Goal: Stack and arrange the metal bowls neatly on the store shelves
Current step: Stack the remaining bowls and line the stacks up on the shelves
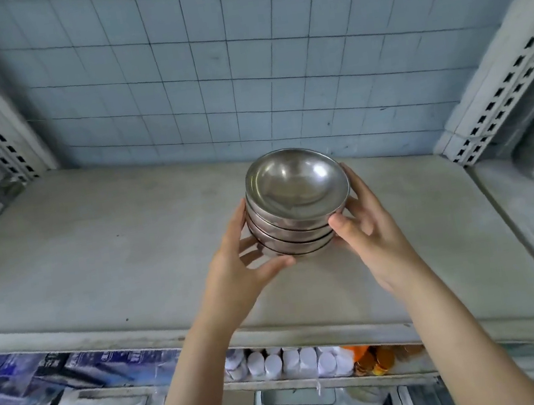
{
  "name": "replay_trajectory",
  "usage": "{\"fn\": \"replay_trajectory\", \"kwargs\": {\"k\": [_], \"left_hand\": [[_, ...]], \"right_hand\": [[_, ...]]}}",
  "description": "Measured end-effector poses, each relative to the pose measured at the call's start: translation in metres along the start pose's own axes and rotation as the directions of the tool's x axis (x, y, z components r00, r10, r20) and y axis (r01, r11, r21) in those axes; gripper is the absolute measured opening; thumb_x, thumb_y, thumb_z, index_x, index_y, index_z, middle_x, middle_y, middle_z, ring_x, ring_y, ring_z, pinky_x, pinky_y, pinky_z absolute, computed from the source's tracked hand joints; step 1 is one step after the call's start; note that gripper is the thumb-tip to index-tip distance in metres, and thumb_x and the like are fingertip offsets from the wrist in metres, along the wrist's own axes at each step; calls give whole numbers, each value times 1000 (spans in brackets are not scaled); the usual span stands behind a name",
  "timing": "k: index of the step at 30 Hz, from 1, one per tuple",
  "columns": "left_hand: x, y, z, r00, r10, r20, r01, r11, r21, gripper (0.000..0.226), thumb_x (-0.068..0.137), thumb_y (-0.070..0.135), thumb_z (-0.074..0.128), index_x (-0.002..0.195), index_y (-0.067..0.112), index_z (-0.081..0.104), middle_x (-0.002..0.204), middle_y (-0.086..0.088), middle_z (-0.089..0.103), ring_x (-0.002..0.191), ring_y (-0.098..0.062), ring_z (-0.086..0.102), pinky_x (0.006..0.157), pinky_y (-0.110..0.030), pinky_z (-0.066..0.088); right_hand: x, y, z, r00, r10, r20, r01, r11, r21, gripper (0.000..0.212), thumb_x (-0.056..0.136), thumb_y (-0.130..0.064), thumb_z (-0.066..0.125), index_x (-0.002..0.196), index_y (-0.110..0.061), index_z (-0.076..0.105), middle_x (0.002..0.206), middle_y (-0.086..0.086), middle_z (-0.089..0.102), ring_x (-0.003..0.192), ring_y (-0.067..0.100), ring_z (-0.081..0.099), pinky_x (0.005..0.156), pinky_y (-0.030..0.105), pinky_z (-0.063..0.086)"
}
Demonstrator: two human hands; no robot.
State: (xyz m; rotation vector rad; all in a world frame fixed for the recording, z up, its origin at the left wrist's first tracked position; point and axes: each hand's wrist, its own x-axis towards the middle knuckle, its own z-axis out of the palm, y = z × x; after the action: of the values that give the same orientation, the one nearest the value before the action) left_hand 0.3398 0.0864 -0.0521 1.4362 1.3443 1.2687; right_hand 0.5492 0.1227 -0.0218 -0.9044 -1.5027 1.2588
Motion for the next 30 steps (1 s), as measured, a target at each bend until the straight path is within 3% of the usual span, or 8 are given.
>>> {"fn": "replay_trajectory", "kwargs": {"k": [3, 7, 10, 15, 21, 23, 25, 30], "left_hand": [[-1, 18, 14, 999, 37, 30, -37, 999, -8, 104, 62, 41, 86, 149, 36, 30, 141, 20, 49, 114, -11, 60, 96, -33, 53], [-4, 41, 49, 990, 98, 100, -97, 995, -16, 103, 65, 40, 86, 150, 37, 28, 141, 18, 49, 115, -14, 61, 96, -37, 53], [-11, 57, 89, 982, 120, 144, -116, 993, -36, 104, 63, 41, 85, 150, 35, 29, 138, 17, 52, 113, -12, 61, 96, -36, 53], [-37, 90, 178, 963, 150, 225, -140, 988, -58, 103, 61, 50, 83, 149, 34, 32, 129, 24, 57, 112, -3, 61, 97, -33, 53], [-80, 119, 307, 920, 179, 348, -141, 981, -131, 96, 65, 45, 85, 147, 34, 35, 129, 16, 61, 116, -4, 59, 96, -25, 51], [-92, 128, 351, 904, 173, 390, -118, 980, -159, 96, 65, 42, 86, 146, 36, 36, 126, 15, 63, 116, -5, 60, 93, -23, 52], [-96, 135, 378, 893, 178, 415, -115, 978, -172, 99, 63, 43, 88, 147, 36, 35, 129, 12, 62, 118, -10, 59, 93, -28, 53], [-97, 152, 453, 859, 214, 465, -161, 975, -150, 98, 67, 42, 86, 148, 37, 32, 136, 17, 56, 121, -6, 56, 103, -35, 48]], "right_hand": [[-13, -18, -19, 999, -27, -39, 26, 999, -35, 80, 81, -49, 73, 148, -42, 31, 145, -8, 51, 128, 14, 55, 105, 51, 44], [-37, -40, -52, 994, -64, -88, 59, 996, -60, 73, 79, -53, 72, 143, -51, 35, 142, -14, 53, 130, 9, 52, 104, 35, 47], [-66, -52, -87, 989, -76, -130, 65, 994, -91, 74, 80, -55, 72, 143, -52, 34, 143, -15, 52, 130, 8, 52, 103, 34, 48], [-135, -67, -169, 968, -78, -240, 38, 985, -167, 74, 79, -55, 74, 143, -52, 36, 143, -15, 52, 126, 8, 55, 103, 46, 45], [-227, -83, -277, 913, -99, -396, 6, 973, -231, 60, 75, -62, 73, 130, -55, 52, 136, -23, 57, 124, -1, 55, 103, 39, 47], [-255, -90, -314, 899, -102, -426, -4, 970, -242, 60, 77, -60, 73, 132, -50, 53, 137, -18, 58, 126, 4, 55, 104, 45, 47], [-271, -92, -338, 895, -102, -434, -13, 967, -254, 61, 78, -58, 73, 134, -45, 53, 137, -14, 58, 126, 9, 56, 104, 54, 44], [-302, -95, -406, 857, -92, -508, -37, 971, -238, 63, 75, -61, 74, 133, -46, 54, 135, -13, 60, 124, 10, 58, 103, 50, 47]]}}
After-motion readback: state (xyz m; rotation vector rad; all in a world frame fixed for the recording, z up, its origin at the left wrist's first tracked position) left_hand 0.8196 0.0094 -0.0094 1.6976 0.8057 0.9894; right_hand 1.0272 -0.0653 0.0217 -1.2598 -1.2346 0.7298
